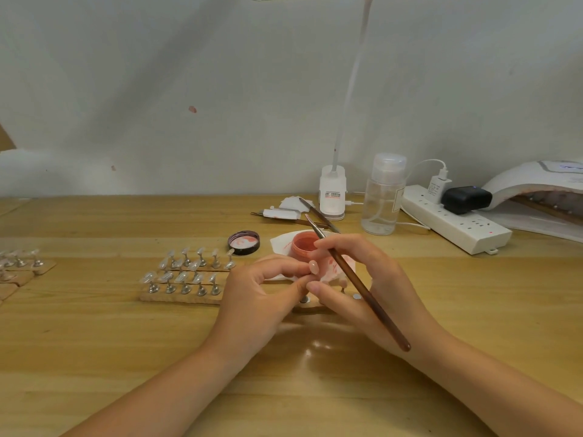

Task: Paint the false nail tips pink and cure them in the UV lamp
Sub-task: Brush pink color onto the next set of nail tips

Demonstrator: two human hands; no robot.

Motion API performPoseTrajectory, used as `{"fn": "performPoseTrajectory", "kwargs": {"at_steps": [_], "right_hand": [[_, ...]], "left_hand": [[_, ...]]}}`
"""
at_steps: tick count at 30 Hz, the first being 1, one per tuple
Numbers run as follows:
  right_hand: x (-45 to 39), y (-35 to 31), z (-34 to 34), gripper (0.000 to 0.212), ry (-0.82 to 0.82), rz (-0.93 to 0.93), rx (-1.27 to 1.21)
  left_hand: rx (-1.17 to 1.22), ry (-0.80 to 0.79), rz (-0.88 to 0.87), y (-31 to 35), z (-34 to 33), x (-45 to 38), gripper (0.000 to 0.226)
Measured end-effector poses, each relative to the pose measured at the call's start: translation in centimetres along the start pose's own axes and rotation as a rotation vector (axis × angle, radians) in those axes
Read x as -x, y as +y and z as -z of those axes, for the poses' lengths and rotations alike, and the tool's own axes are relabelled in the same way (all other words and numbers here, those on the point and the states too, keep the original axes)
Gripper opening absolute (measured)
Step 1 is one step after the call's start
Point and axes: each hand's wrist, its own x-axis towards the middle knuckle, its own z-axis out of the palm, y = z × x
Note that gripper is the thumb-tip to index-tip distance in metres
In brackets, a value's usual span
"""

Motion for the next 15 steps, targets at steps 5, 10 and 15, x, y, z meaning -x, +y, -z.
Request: {"fn": "performPoseTrajectory", "kwargs": {"at_steps": [5, 10, 15], "right_hand": [[0.1, 0.2, -0.1, 0.035, 0.057, 0.011, -0.010], [0.1, -0.1, 0.2, 0.032, 0.059, -0.006, -0.038], [-0.9, -0.6, 2.1, 0.029, 0.149, -0.069, -0.082]], "left_hand": [[0.021, -0.028, -0.012, 0.4, -0.1, 0.1, 0.009], [0.006, -0.051, -0.009, 0.5, -0.1, 0.1, 0.022], [-0.024, -0.049, 0.014, 0.4, -0.2, 0.0, 0.034]]}}
